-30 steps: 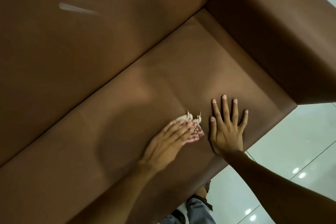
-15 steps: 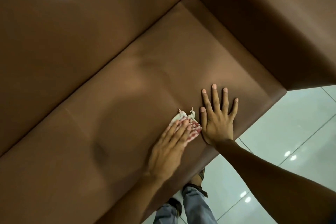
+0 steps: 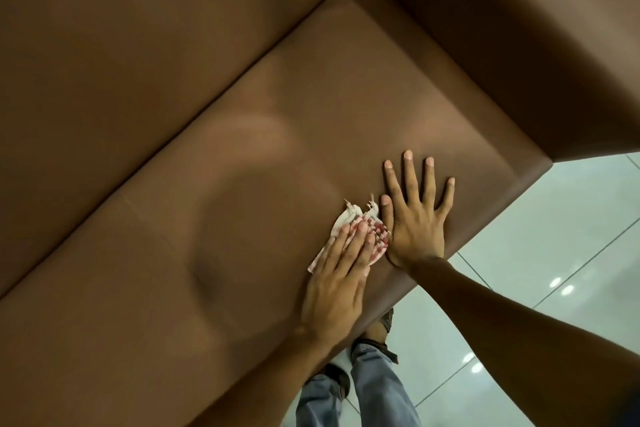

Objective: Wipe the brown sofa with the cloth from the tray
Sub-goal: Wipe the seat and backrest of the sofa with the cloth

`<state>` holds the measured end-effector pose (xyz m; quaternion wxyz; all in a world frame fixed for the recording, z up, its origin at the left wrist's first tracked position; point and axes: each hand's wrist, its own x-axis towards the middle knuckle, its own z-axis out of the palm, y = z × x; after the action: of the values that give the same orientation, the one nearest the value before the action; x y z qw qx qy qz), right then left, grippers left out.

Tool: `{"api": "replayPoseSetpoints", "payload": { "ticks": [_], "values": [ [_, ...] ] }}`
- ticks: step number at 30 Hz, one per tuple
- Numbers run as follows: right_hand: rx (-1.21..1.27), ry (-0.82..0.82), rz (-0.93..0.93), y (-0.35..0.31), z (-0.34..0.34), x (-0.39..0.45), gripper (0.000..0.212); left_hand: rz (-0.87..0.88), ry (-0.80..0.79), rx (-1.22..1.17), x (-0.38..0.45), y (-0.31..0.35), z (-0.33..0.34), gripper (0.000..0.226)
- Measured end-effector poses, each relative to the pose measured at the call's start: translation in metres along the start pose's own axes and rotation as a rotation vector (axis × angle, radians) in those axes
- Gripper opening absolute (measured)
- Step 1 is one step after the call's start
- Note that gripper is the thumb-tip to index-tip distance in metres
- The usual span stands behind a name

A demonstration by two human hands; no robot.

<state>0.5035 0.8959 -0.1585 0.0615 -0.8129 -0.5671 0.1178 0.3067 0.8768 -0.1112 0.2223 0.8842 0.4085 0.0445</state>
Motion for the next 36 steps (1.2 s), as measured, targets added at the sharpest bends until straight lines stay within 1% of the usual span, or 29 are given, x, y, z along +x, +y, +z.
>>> {"api": "replayPoseSetpoints", "payload": {
  "ticks": [2,3,4,5,6,8,9,10,12,14,16,18,20,21,22,23,26,28,29,30,31,34,36],
  "values": [
    [-0.006,0.012,0.003,0.000,0.001,0.000,0.064,0.129,-0.038,0.064,0.007,-0.028,-0.005,0.061],
    [-0.001,0.021,0.008,-0.002,0.001,0.000,0.064,0.146,-0.029,0.091,0.017,-0.048,-0.013,0.062],
    [0.007,0.028,0.009,-0.003,0.001,0.000,0.064,0.118,0.021,0.123,0.032,-0.070,-0.025,0.062],
    [0.010,0.030,0.010,-0.002,0.002,0.001,0.064,0.041,0.103,0.141,0.054,-0.096,-0.039,0.060],
    [0.010,0.027,0.012,-0.002,0.002,0.001,0.064,-0.072,0.190,0.141,0.079,-0.123,-0.054,0.055],
    [0.010,0.025,0.011,-0.004,0.002,0.002,0.064,-0.288,0.263,0.113,0.125,-0.160,-0.083,0.052],
    [0.008,0.027,0.013,-0.005,0.001,0.002,0.064,-0.330,0.277,0.120,0.138,-0.164,-0.090,0.052],
    [0.007,0.027,0.015,-0.004,0.001,0.002,0.064,-0.320,0.299,0.133,0.144,-0.159,-0.089,0.052],
    [0.005,0.023,0.012,-0.003,0.001,0.001,0.064,-0.223,0.298,0.129,0.130,-0.124,-0.071,0.057],
    [0.010,0.023,0.011,-0.004,0.000,0.001,0.064,-0.129,0.173,0.096,0.091,-0.072,-0.041,0.063],
    [0.014,0.025,0.007,-0.002,0.001,0.002,0.064,-0.055,0.054,0.022,0.048,-0.033,-0.016,0.062],
    [0.002,0.032,0.000,0.000,0.004,0.000,0.064,0.070,-0.015,0.040,0.022,-0.032,-0.007,0.060],
    [0.002,0.048,0.000,-0.001,0.005,0.001,0.064,0.179,-0.032,0.149,0.020,-0.058,-0.016,0.061],
    [0.007,0.054,0.001,-0.001,0.006,0.002,0.064,0.186,-0.021,0.183,0.023,-0.074,-0.024,0.061],
    [0.011,0.056,0.004,-0.001,0.006,0.002,0.064,0.149,0.006,0.208,0.027,-0.090,-0.035,0.061],
    [0.008,0.058,0.009,-0.001,0.007,0.002,0.064,0.063,0.036,0.214,0.035,-0.107,-0.045,0.060],
    [0.003,0.070,0.010,0.000,0.008,0.002,0.064,-0.275,0.172,0.142,0.076,-0.136,-0.065,0.056],
    [-0.004,0.082,0.005,0.001,0.011,0.002,0.064,-0.466,0.266,0.087,0.101,-0.128,-0.063,0.057],
    [-0.013,0.085,0.008,0.001,0.012,0.002,0.064,-0.512,0.292,0.067,0.109,-0.117,-0.057,0.059],
    [-0.017,0.087,0.009,0.002,0.012,0.002,0.064,-0.510,0.308,0.059,0.111,-0.103,-0.050,0.060],
    [-0.016,0.086,0.008,0.002,0.012,0.002,0.064,-0.456,0.307,0.062,0.107,-0.089,-0.041,0.059],
    [-0.019,0.073,-0.008,0.001,0.009,0.002,0.064,-0.153,0.194,0.049,0.071,-0.046,-0.012,0.061],
    [-0.019,0.068,-0.019,0.002,0.008,0.002,0.064,-0.049,0.134,0.028,0.046,-0.027,-0.002,0.070]
  ]
}}
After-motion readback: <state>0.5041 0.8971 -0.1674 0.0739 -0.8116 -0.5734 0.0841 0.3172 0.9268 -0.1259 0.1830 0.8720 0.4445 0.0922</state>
